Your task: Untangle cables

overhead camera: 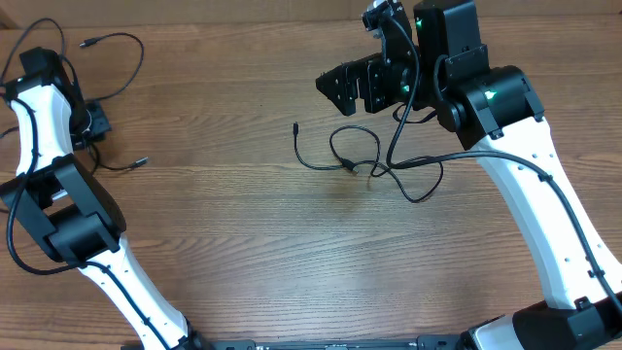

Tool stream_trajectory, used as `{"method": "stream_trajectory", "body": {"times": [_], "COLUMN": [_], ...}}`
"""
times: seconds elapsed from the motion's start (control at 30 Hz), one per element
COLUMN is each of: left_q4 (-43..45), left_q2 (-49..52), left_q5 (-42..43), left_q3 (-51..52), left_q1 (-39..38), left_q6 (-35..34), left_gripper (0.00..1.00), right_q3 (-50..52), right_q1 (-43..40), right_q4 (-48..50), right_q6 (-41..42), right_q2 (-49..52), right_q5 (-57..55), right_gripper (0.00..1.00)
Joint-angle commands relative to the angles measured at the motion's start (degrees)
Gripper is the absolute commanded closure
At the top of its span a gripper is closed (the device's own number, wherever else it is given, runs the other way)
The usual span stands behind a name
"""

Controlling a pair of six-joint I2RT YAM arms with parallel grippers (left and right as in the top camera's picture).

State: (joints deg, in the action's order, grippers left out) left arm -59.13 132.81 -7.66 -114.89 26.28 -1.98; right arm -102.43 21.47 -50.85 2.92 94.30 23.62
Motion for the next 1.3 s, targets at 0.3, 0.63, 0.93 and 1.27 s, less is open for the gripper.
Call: {"method": "stream_trajectory", "body": {"times": [0.3,0.63,0.93,1.27], "left_q4": [6.54,3.76,2.40,2.89], "left_q2": [0.57,0.57,0.57,-2.45], "left_q5": [-15.82,-13.03,-19.39,1.22], "left_q3": [-2.78,-2.43,-2.16,-2.36], "left_q1": [-3.91,-4.17,-4.17,-2.99], "left_q6": [0.46,6.16,-0.20,-5.27], "left_gripper": [0.95,0.85,0.00,0.00], "right_q3": [-0.37,-0.37,-0.37,-0.37], "right_q1": [0.00,0.00,0.00,0.00], "right_q4": [-0.50,-0.46,-0.70,-0.48], "right_q6": [-0.37,-0.37,-0.37,-0.39], "right_q2": [0.24,0.24,0.24,0.35], "right_q5": [-0.48,-0.68,-0.68,-0.68], "right_gripper": [0.00,0.00,0.00,0.00]}}
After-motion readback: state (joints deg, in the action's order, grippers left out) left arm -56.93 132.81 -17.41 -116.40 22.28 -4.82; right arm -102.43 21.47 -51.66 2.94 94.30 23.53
